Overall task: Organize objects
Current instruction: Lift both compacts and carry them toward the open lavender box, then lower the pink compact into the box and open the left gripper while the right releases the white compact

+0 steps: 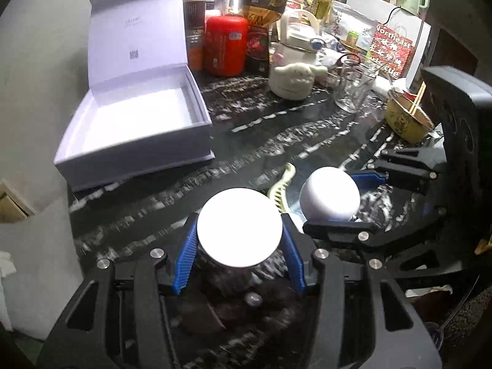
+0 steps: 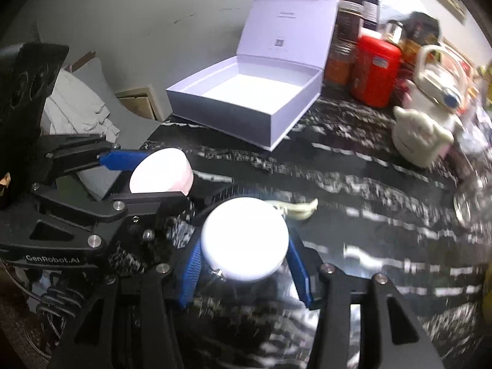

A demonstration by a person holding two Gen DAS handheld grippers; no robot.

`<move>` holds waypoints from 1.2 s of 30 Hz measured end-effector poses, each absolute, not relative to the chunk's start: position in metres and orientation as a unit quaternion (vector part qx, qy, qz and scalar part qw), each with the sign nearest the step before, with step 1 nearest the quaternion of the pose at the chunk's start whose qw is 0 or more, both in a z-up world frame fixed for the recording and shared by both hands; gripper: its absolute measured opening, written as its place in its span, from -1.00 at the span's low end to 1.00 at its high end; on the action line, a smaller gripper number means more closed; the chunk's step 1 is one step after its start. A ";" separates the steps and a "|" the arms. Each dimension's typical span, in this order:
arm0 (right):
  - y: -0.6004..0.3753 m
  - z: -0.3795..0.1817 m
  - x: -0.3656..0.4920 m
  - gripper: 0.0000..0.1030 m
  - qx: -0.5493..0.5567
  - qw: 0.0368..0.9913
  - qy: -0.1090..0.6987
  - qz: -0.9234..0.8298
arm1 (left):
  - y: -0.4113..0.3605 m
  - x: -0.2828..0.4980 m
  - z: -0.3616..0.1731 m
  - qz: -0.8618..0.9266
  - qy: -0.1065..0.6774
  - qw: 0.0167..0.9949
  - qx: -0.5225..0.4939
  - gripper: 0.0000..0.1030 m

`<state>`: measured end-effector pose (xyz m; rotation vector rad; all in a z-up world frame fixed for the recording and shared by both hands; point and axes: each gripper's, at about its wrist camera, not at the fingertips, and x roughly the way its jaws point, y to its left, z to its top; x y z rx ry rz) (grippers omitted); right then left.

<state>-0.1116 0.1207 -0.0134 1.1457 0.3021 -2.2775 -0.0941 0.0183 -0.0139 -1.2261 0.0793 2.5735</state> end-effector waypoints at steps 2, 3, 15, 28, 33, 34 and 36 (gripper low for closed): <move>0.114 -0.010 -0.122 0.02 0.425 0.285 0.123 -0.850 | 0.013 -0.104 -0.012 0.892 0.031 0.145 -0.427 -0.04; 0.110 -0.008 -0.128 0.02 0.420 0.287 0.128 -0.851 | 0.010 -0.109 -0.010 0.892 0.034 0.147 -0.427 -0.04; 0.082 0.021 -0.198 0.02 0.367 0.311 0.152 -0.863 | -0.027 -0.171 0.007 0.902 0.043 0.136 -0.408 -0.04; 0.046 0.033 -0.263 0.02 0.355 0.324 0.145 -0.865 | -0.071 -0.235 -0.003 0.899 0.063 0.123 -0.416 -0.04; 0.029 0.025 -0.295 0.02 0.356 0.329 0.143 -0.863 | -0.087 -0.258 -0.006 0.903 0.072 0.110 -0.410 -0.04; 0.026 0.024 -0.300 0.02 0.357 0.329 0.143 -0.862 | -0.091 -0.265 -0.007 0.903 0.075 0.105 -0.409 -0.04; 0.021 0.020 -0.312 0.02 0.360 0.333 0.146 -0.859 | -0.098 -0.275 -0.008 0.904 0.076 0.097 -0.409 -0.04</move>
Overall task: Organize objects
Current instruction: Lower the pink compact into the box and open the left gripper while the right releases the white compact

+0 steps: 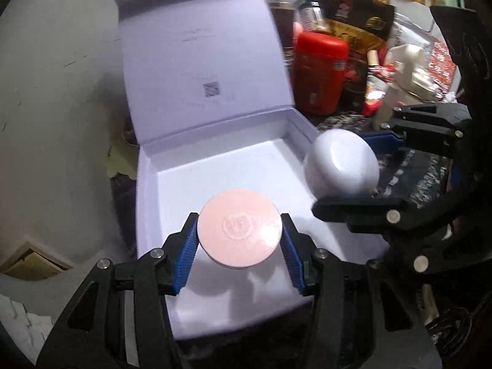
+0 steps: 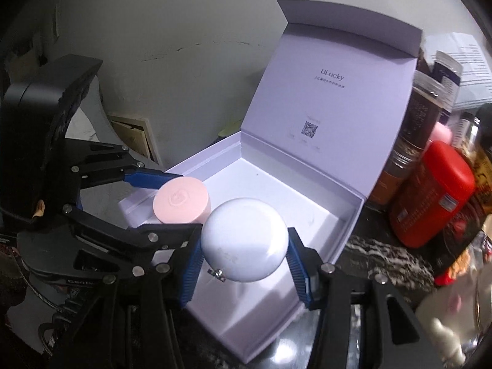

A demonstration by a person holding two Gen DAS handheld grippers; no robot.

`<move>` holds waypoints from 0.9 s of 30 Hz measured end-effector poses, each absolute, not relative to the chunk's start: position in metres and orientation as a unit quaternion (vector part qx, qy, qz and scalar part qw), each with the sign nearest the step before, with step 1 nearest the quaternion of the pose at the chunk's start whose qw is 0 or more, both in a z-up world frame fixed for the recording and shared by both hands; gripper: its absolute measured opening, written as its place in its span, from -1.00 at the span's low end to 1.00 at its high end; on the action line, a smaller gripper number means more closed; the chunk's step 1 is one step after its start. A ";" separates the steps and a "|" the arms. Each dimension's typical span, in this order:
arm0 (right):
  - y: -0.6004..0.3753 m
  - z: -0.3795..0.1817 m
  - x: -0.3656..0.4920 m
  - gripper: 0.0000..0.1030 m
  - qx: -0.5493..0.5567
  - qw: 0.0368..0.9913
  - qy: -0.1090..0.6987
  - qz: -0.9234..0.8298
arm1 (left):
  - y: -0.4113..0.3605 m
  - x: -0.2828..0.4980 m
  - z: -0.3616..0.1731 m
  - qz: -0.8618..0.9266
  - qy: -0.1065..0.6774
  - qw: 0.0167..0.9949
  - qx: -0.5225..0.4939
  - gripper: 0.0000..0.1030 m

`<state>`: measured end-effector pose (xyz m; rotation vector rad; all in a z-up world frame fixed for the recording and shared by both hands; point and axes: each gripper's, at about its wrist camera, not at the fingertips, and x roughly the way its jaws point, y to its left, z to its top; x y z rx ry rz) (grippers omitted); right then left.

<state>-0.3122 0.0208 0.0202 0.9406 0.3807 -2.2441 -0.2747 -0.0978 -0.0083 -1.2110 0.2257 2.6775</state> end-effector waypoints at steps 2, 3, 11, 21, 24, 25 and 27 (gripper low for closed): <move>0.017 0.016 -0.323 0.02 0.365 0.331 0.150 -0.857 | -0.105 -0.288 -0.011 0.904 0.073 0.091 -0.412 -0.04; 0.016 0.013 -0.330 0.02 0.370 0.329 0.150 -0.856 | -0.107 -0.293 -0.013 0.903 0.072 0.091 -0.413 -0.04; 0.018 -0.005 -0.369 0.02 0.397 0.312 0.108 -0.856 | -0.109 -0.329 -0.027 0.903 0.065 0.092 -0.415 -0.04; 0.012 -0.028 -0.386 0.02 0.423 0.311 0.113 -0.844 | -0.114 -0.356 -0.044 0.887 0.050 0.095 -0.449 -0.04; 0.010 -0.034 -0.387 0.02 0.430 0.308 0.114 -0.841 | -0.115 -0.357 -0.044 0.886 0.049 0.091 -0.451 -0.04; 0.010 -0.035 -0.387 0.02 0.431 0.308 0.114 -0.840 | -0.115 -0.357 -0.045 0.886 0.050 0.092 -0.453 -0.04; 0.009 -0.037 -0.387 0.02 0.434 0.309 0.115 -0.838 | -0.117 -0.358 -0.046 0.884 0.046 0.091 -0.456 -0.04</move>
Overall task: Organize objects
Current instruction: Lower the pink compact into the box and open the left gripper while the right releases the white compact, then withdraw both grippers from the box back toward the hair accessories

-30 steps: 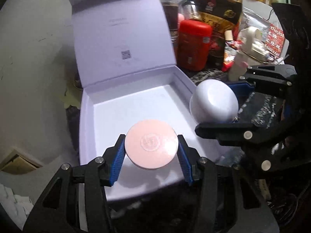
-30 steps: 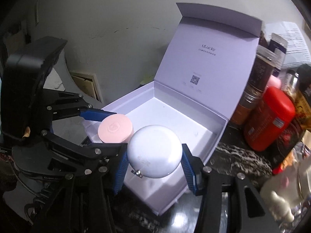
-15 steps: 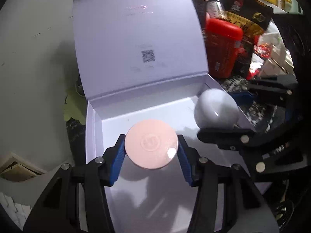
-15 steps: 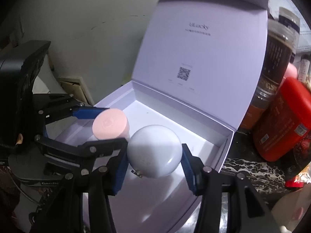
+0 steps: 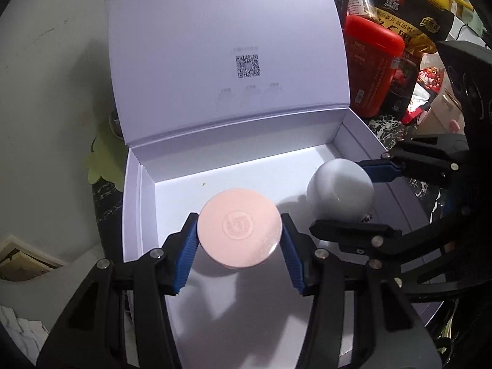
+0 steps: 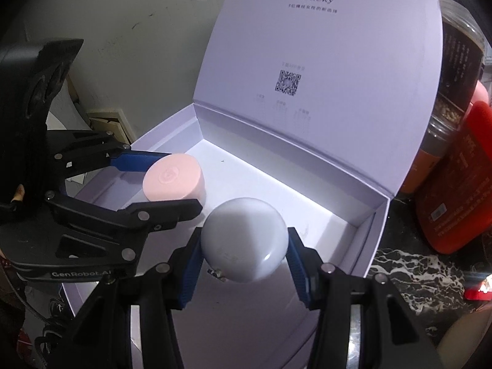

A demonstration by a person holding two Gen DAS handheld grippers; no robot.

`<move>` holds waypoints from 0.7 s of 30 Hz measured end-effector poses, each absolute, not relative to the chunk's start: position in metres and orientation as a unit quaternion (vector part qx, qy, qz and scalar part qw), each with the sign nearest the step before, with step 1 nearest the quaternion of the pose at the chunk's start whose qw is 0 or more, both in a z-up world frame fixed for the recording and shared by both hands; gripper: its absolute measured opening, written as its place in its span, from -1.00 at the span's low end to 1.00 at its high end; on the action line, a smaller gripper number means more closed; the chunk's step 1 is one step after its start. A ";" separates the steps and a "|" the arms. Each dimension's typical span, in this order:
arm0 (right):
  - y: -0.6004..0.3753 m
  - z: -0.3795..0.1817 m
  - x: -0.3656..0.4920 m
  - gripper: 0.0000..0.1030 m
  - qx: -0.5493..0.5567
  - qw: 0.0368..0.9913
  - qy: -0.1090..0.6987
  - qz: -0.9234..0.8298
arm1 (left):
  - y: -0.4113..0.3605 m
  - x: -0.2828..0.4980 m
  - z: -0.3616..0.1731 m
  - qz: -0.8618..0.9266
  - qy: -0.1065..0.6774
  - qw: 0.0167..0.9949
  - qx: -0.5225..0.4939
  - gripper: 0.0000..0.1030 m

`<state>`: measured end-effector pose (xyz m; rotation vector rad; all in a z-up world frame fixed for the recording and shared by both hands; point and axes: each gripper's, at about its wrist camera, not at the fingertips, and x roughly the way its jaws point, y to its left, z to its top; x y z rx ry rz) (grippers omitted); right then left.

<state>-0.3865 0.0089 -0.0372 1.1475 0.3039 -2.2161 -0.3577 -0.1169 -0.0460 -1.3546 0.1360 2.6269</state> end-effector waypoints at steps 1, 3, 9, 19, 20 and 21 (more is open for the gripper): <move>0.009 -0.038 -0.386 0.02 0.436 0.309 0.115 -0.837 | -0.118 -0.358 -0.046 0.884 0.043 0.090 -0.456 -0.04; 0.008 -0.039 -0.385 0.02 0.439 0.312 0.116 -0.834 | -0.118 -0.355 -0.043 0.888 0.040 0.083 -0.451 -0.04; 0.009 -0.031 -0.373 0.12 0.431 0.299 0.128 -0.842 | -0.113 -0.349 -0.032 0.898 0.053 0.056 -0.434 0.16; 0.032 0.020 -0.341 0.20 0.398 0.263 0.132 -0.869 | -0.097 -0.319 0.011 0.912 0.055 0.036 -0.405 0.40; 0.036 0.025 -0.347 0.20 0.395 0.262 0.131 -0.871 | -0.096 -0.314 0.016 0.914 0.056 0.036 -0.401 0.40; 0.038 0.031 -0.341 0.20 0.392 0.259 0.130 -0.873 | -0.094 -0.310 0.020 0.915 0.058 0.035 -0.397 0.40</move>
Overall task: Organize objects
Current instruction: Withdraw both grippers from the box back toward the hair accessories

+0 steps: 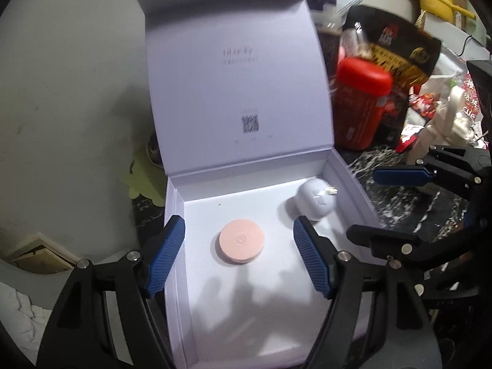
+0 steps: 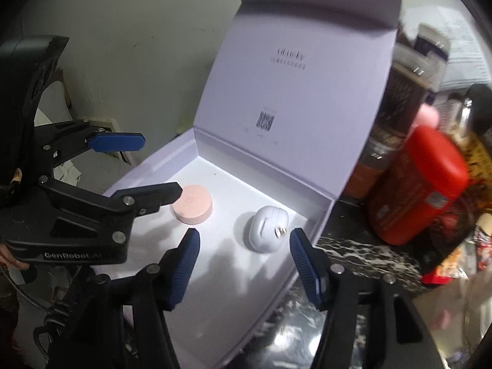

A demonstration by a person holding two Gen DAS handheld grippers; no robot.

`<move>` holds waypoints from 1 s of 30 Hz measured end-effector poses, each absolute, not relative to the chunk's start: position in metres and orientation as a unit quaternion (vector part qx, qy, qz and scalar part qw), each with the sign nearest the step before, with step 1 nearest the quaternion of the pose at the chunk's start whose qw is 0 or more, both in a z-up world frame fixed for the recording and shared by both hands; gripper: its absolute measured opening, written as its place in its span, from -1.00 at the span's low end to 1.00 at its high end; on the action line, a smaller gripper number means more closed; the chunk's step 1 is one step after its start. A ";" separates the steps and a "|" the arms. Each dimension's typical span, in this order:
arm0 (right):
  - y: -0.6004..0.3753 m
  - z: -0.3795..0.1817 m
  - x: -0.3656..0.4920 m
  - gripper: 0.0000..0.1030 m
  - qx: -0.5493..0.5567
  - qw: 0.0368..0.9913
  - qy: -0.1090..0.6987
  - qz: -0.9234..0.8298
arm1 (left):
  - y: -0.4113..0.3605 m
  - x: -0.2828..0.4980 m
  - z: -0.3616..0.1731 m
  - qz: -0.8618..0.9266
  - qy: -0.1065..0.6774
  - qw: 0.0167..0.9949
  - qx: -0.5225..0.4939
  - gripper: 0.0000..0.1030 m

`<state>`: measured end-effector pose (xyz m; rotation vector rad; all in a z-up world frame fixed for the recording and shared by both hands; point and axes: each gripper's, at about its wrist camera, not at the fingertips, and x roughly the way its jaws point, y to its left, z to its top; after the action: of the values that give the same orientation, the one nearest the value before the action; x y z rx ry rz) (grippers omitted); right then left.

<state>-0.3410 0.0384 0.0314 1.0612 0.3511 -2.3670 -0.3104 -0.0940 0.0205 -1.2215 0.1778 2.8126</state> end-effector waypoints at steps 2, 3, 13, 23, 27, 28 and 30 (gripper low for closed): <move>0.042 0.042 -0.331 0.20 0.386 0.253 0.127 -0.878 | -0.092 -0.296 0.036 0.920 0.064 0.029 -0.386 0.40; 0.046 0.046 -0.324 0.20 0.382 0.252 0.126 -0.880 | -0.090 -0.288 0.043 0.922 0.067 0.026 -0.380 0.40; 0.068 0.093 -0.261 0.20 0.347 0.242 0.120 -0.898 | -0.066 -0.229 0.092 0.931 0.075 0.025 -0.356 0.41; 0.091 0.110 -0.202 0.21 0.340 0.227 0.118 -0.905 | -0.041 -0.173 0.114 0.938 0.071 0.024 -0.339 0.43; 0.100 0.112 -0.180 0.25 0.337 0.222 0.119 -0.907 | -0.031 -0.153 0.114 0.937 0.069 0.030 -0.340 0.44; 0.102 0.113 -0.174 0.26 0.337 0.221 0.119 -0.908 | -0.029 -0.148 0.113 0.937 0.069 0.031 -0.341 0.45; 0.105 0.112 -0.165 0.29 0.337 0.218 0.118 -0.908 | -0.024 -0.140 0.111 0.936 0.069 0.033 -0.342 0.48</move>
<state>-0.1651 0.1052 0.1122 0.9329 0.3270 -2.5139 -0.1404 -0.0243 0.1114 -1.0536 0.2113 2.8811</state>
